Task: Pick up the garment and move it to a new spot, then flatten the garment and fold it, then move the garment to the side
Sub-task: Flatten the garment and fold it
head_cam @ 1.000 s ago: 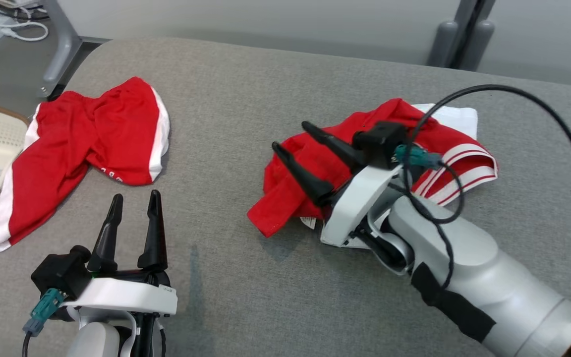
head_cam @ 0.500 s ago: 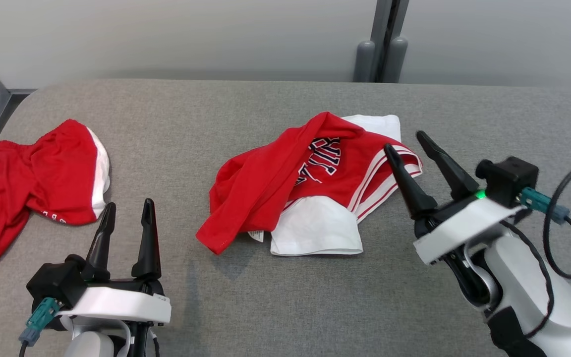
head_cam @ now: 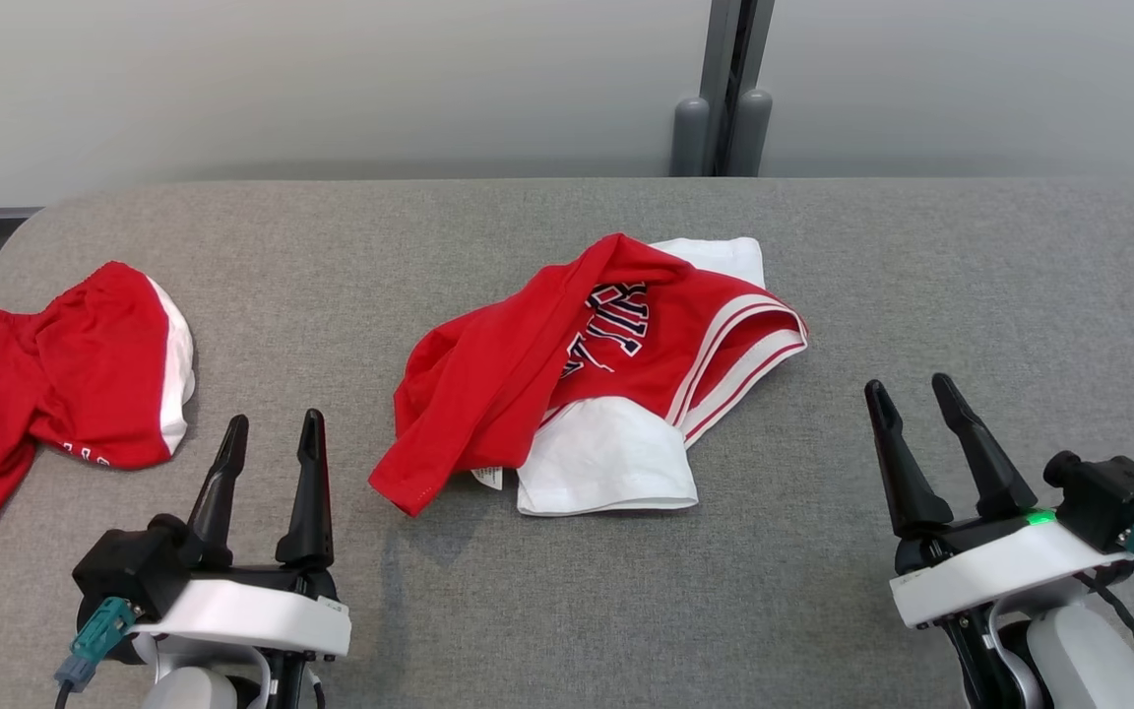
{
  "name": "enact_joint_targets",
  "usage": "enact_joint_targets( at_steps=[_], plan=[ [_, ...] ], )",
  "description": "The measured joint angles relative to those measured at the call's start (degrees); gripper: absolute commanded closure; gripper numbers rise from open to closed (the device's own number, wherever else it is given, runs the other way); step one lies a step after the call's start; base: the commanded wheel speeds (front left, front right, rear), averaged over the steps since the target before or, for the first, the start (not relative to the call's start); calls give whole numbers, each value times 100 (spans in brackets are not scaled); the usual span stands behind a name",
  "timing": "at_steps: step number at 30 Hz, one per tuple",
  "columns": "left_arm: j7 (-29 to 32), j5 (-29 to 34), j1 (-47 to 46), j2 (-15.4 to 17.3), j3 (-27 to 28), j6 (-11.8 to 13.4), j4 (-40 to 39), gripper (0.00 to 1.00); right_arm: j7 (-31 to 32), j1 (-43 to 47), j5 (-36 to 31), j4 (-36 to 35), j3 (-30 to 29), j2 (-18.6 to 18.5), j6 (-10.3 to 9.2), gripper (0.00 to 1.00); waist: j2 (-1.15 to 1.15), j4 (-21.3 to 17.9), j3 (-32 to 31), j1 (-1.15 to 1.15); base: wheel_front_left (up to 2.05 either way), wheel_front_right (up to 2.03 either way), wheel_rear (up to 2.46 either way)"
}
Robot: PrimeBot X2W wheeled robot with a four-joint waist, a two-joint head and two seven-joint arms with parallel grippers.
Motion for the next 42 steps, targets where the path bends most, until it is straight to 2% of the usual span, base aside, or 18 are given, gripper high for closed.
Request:
enact_joint_targets(
  at_steps=[5,8,14,19,24,30,31,32,33,34,35,36,42],
  plan=[
    [0,68,-1,3,-56,-23,66,0,0,31,-158,-85,-122,35,0,0,0,-2,-11,0,0,0,0],
    [51,124,-1,9,-307,-96,88,0,0,65,-196,-102,-187,53,0,0,0,18,-35,0,0,0,0],
    [545,276,-26,175,-1055,-221,198,0,0,124,-249,-105,-256,69,0,0,0,21,-63,0,0,0,0],
    [914,371,-153,293,-1212,-226,465,0,0,120,-288,-96,-214,96,0,0,0,-84,-80,0,0,0,0],
    [1313,767,-213,510,-1434,-7,738,0,0,122,-312,-92,-235,121,0,0,0,-235,-36,0,0,0,0],
    [1330,948,-298,575,-1413,288,825,2,0,117,-341,-89,-227,167,0,0,0,-370,52,0,0,0,0],
    [1328,953,-307,579,-1405,330,828,20,0,116,-341,-89,-230,167,0,0,0,-385,69,0,0,0,0],
    [1333,968,-334,592,-1404,354,844,51,0,115,-344,-88,-238,166,0,0,0,-397,83,0,0,0,0],
    [1338,971,-368,612,-1395,367,847,69,0,113,-346,-88,-249,166,0,0,0,-406,98,0,0,0,0],
    [1338,967,-383,628,-1372,378,846,84,0,113,-347,-89,-258,167,0,0,0,-412,112,0,0,0,0],
    [1337,942,-383,632,-1355,378,849,93,0,112,-347,-89,-272,167,0,0,0,-413,125,0,0,0,0],
    [1334,927,-383,638,-1345,378,854,100,0,112,-349,-89,-282,170,0,0,0,-411,135,0,0,0,0],
    [1250,833,-417,706,-1281,381,853,100,0,110,-390,-66,-287,214,0,0,0,-336,119,0,0,0,0]
  ],
)
